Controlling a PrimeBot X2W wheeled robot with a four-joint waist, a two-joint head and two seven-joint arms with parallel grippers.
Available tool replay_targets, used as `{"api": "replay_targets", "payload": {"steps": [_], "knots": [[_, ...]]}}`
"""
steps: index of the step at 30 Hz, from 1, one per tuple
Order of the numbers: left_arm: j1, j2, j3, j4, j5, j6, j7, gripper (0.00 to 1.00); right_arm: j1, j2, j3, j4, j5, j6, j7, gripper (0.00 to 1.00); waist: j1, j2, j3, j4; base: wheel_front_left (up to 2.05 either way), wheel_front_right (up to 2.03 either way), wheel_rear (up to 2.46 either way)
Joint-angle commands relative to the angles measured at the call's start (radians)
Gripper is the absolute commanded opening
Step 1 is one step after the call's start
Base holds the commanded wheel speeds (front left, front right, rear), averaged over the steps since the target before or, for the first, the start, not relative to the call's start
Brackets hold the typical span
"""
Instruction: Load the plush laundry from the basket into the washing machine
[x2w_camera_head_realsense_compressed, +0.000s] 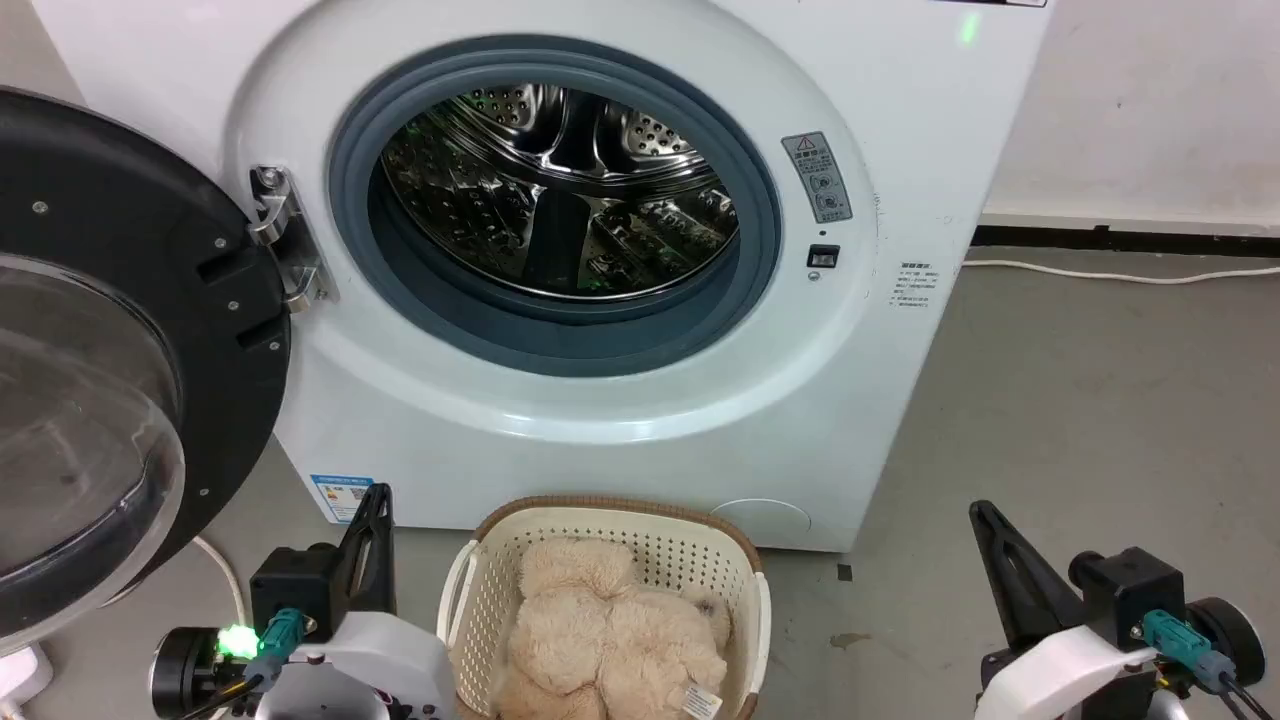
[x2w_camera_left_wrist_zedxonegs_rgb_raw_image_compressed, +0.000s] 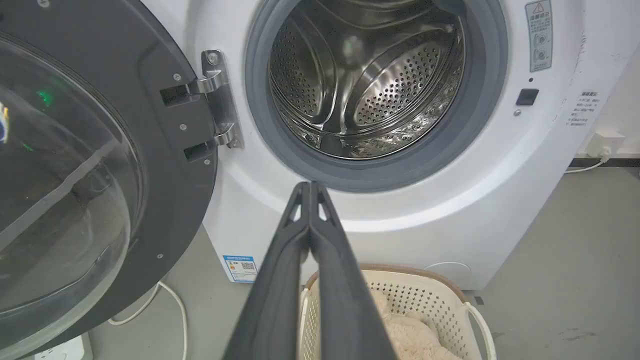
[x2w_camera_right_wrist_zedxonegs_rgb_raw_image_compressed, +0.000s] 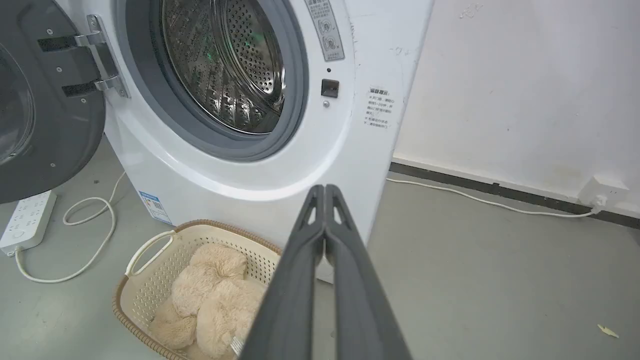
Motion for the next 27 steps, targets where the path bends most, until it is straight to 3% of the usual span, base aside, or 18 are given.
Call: {"api": "replay_targets", "payload": {"steps": [1, 27], "knots": [[0.015, 0.000, 0.000, -0.004, 0.009, -0.005, 0.000, 0.00, -0.012, 0.000, -0.001, -0.005, -0.008, -0.001, 0.001, 0.00, 0.0000, 0.0000, 0.000, 0.000, 0.00, 0.00, 0.00], [0.015, 0.000, 0.000, -0.004, 0.009, -0.005, 0.000, 0.00, -0.012, 0.000, -0.001, -0.005, -0.008, -0.001, 0.001, 0.00, 0.0000, 0.0000, 0.000, 0.000, 0.00, 0.00, 0.00]]}}
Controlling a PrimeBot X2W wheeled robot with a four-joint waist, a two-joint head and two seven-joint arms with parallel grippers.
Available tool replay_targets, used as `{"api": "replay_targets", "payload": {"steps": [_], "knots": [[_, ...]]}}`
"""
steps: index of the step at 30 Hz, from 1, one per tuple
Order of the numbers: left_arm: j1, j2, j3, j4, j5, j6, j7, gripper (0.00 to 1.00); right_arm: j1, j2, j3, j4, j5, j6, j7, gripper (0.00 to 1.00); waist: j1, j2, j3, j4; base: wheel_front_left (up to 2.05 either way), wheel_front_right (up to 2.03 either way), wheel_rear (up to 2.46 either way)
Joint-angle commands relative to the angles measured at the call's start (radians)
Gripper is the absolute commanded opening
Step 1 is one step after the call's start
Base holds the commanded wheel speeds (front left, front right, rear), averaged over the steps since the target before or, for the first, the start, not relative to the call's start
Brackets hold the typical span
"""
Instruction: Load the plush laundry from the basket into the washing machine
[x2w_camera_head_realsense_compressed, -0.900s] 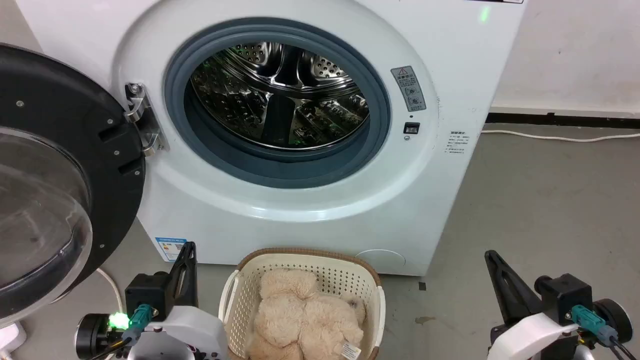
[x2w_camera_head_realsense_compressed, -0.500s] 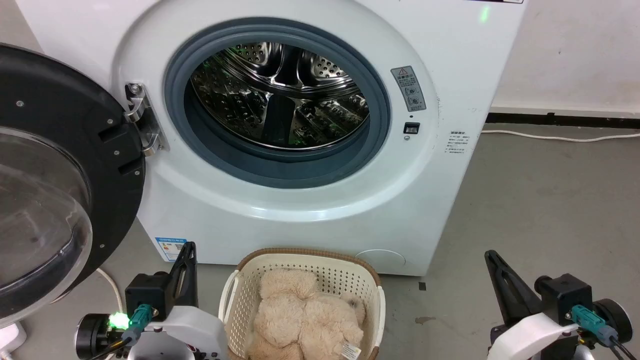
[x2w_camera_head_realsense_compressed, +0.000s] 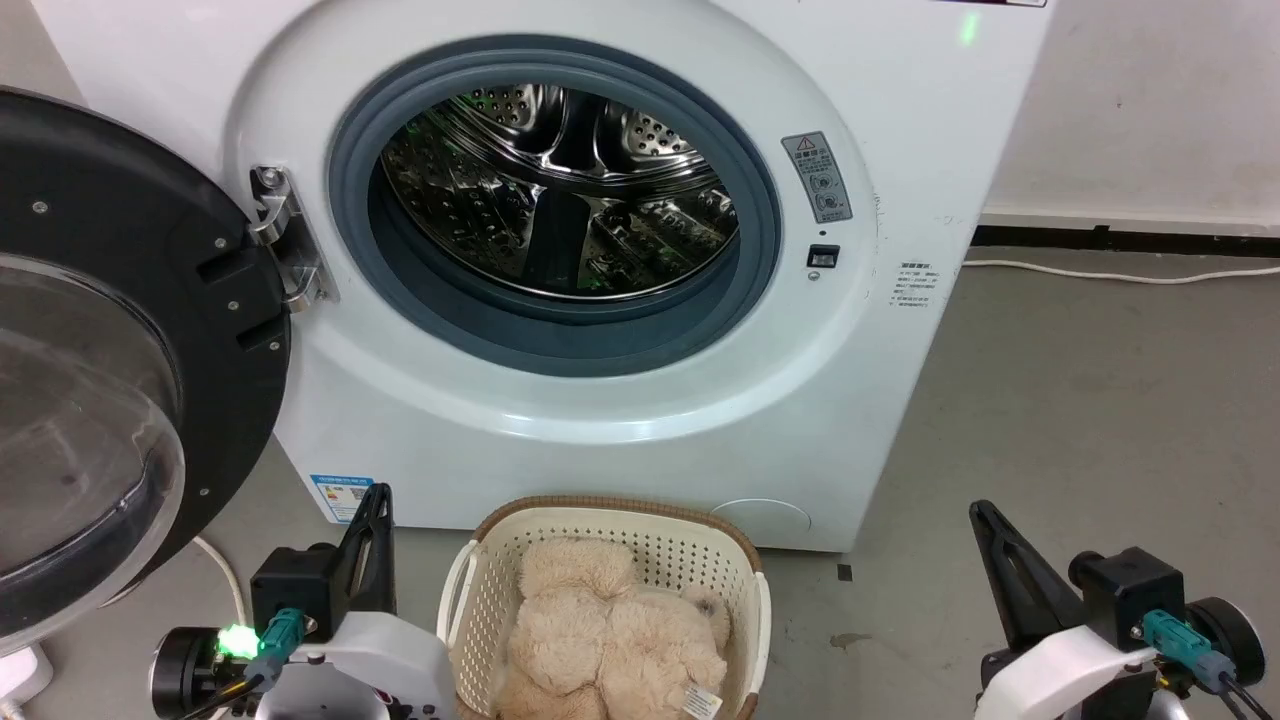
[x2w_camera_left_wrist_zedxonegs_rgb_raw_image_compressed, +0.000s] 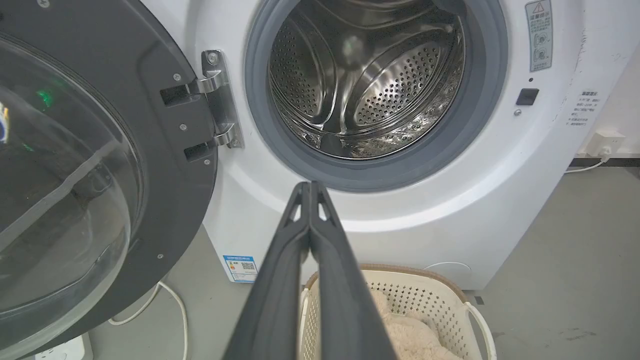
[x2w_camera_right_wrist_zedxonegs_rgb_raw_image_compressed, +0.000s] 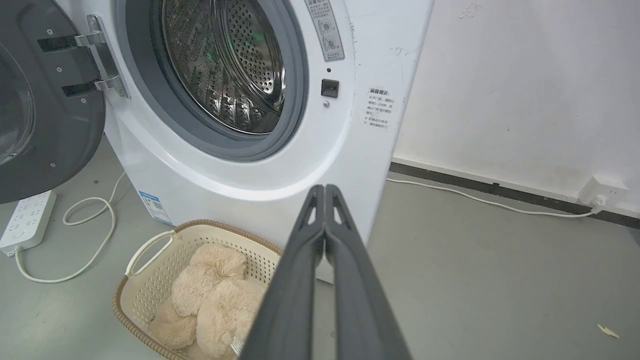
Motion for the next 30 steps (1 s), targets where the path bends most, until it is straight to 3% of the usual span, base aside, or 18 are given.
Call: {"api": "replay_targets", "payload": {"steps": [1, 24, 25, 30], "knots": [[0.015, 0.000, 0.000, -0.004, 0.008, -0.005, 0.000, 0.00, -0.012, 0.000, -0.001, -0.005, -0.008, -0.001, 0.001, 0.00, 0.0000, 0.0000, 0.000, 0.000, 0.00, 0.00, 0.00], [0.015, 0.000, 0.000, -0.004, 0.008, -0.005, 0.000, 0.00, -0.012, 0.000, -0.001, -0.005, -0.008, -0.001, 0.001, 0.00, 0.0000, 0.0000, 0.000, 0.000, 0.00, 0.00, 0.00], [0.000, 0.000, 0.000, 0.000, 0.007, 0.000, 0.000, 1.00, 0.000, 0.000, 0.000, 0.000, 0.000, 0.000, 0.000, 1.00, 0.0000, 0.0000, 0.000, 0.000, 0.00, 0.00, 0.00], [0.001, 0.000, -0.003, 0.002, 0.000, 0.002, -0.005, 1.00, 0.003, 0.000, 0.000, 0.003, 0.009, 0.000, -0.005, 1.00, 0.0000, 0.0000, 0.000, 0.000, 0.00, 0.00, 0.00]]}}
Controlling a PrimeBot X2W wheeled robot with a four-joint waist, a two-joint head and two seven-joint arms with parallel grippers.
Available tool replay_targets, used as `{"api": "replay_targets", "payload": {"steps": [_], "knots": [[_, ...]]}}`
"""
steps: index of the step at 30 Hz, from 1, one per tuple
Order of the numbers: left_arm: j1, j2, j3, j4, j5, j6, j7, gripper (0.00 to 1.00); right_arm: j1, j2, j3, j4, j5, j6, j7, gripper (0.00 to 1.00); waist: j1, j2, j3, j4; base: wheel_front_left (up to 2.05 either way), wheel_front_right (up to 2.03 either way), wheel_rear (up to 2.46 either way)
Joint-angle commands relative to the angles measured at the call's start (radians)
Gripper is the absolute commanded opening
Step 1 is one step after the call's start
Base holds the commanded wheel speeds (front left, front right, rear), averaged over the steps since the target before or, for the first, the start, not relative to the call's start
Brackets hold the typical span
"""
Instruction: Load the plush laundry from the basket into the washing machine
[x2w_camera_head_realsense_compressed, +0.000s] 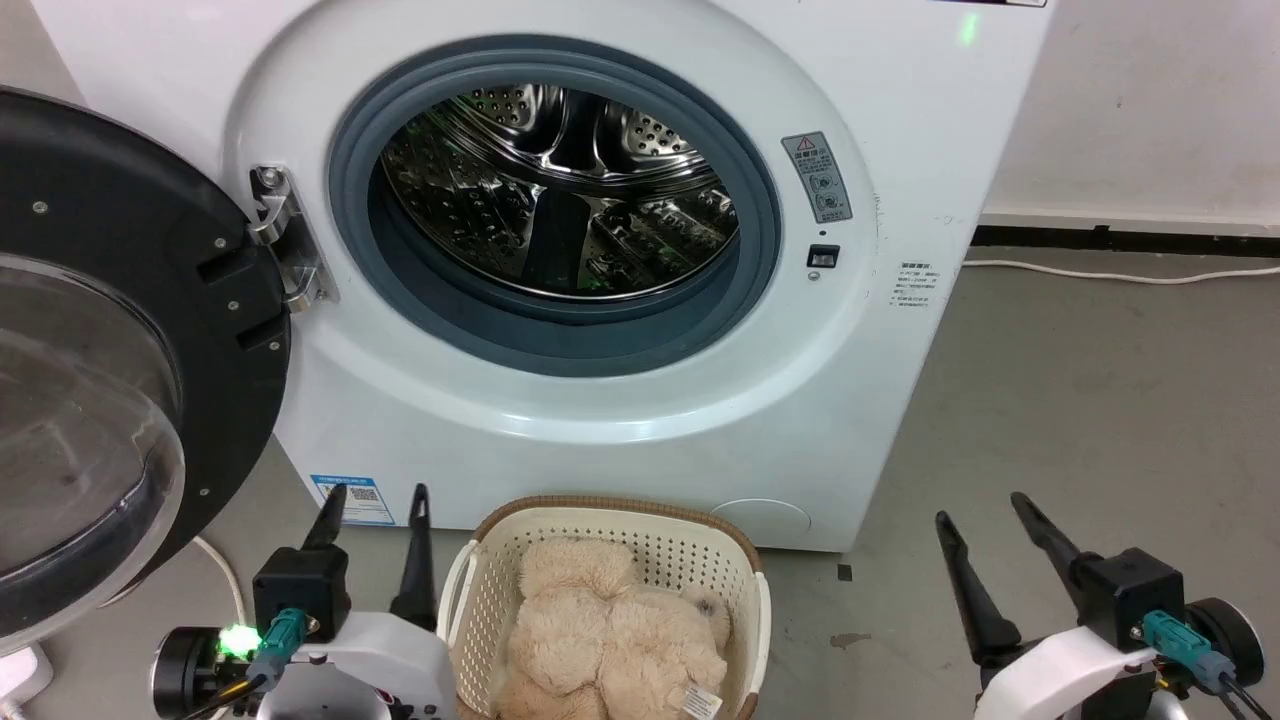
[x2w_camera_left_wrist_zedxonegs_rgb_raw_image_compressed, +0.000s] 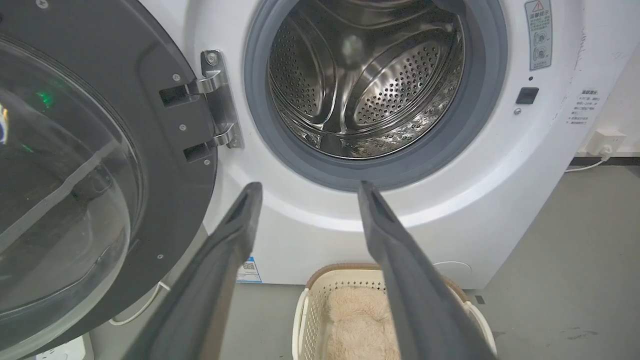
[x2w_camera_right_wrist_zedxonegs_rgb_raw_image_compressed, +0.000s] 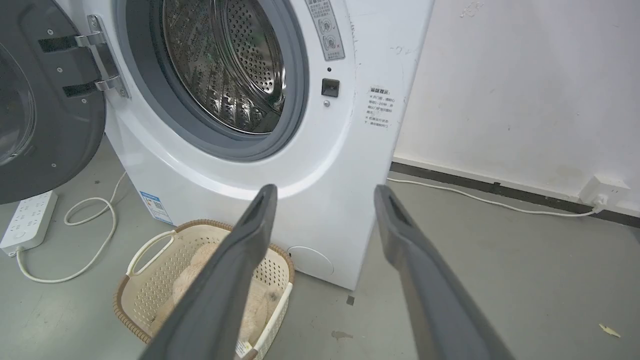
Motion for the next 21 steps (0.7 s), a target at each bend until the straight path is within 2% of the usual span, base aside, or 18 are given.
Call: {"api": "replay_targets", "payload": {"steps": [1, 21], "knots": [[0.002, 0.000, -0.004, 0.002, -0.009, 0.001, -0.007, 1.00, 0.004, 0.000, 0.000, 0.003, 0.010, 0.000, -0.007, 1.00, 0.0000, -0.0001, 0.000, 0.000, 0.00, 0.00, 0.00], [-0.028, 0.002, -0.037, 0.061, -0.074, -0.006, -0.041, 1.00, 0.008, 0.000, -0.006, 0.007, 0.070, 0.000, -0.048, 1.00, 0.0000, -0.0001, 0.033, -0.015, 0.00, 0.00, 0.00]]}}
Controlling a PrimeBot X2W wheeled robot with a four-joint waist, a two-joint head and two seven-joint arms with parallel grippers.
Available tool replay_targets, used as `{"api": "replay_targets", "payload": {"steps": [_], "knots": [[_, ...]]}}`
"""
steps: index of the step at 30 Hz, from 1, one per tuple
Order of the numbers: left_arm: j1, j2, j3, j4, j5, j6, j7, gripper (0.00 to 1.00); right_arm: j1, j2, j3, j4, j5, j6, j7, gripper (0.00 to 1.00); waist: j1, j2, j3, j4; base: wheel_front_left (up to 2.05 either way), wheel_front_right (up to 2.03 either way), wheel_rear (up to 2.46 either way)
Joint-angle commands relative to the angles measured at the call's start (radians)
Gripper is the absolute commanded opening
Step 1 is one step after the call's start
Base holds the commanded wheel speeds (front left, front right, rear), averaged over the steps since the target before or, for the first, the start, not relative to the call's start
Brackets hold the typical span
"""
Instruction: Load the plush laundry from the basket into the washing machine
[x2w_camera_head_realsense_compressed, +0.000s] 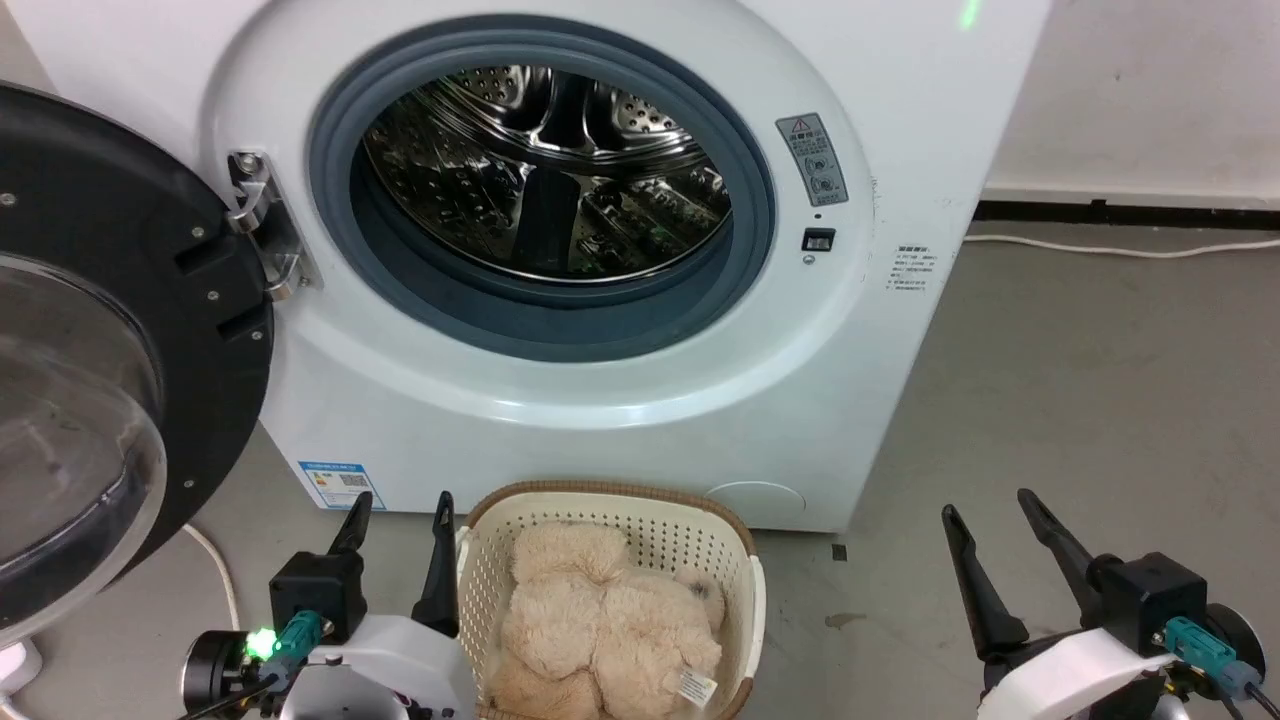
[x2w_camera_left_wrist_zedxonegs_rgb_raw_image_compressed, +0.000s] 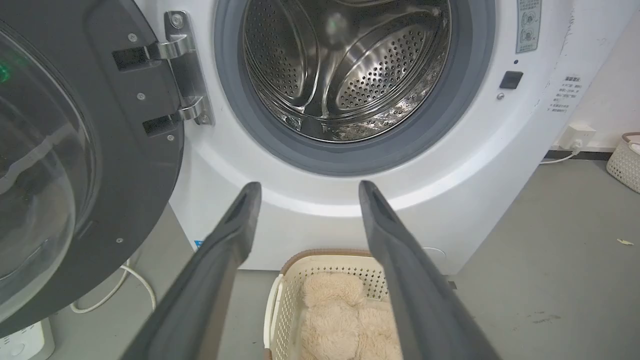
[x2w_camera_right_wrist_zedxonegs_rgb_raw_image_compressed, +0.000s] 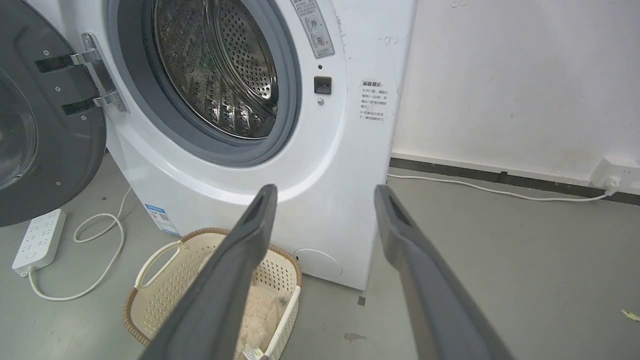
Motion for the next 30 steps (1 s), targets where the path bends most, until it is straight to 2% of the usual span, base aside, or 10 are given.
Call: {"api": "replay_targets", "payload": {"steps": [1, 14, 30], "knots": [[-0.022, 0.002, -0.007, 0.013, -0.014, -0.007, -0.012, 1.00, 0.006, 0.000, -0.002, -0.001, 0.013, 0.000, -0.013, 1.00, 0.0000, -0.0001, 0.010, -0.005, 0.00, 0.00, 0.00], [-0.118, 0.016, -0.040, 0.120, -0.055, -0.026, 0.000, 1.00, -0.021, 0.000, -0.004, -0.013, 0.062, 0.000, -0.040, 1.00, 0.0000, -0.0001, 0.101, -0.043, 0.00, 0.00, 0.00], [-0.287, 0.066, -0.114, 0.302, -0.079, -0.049, 0.102, 1.00, -0.059, 0.000, -0.013, -0.033, 0.149, 0.000, -0.073, 1.00, 0.0000, -0.0001, 0.263, -0.108, 0.00, 0.00, 0.00]]}}
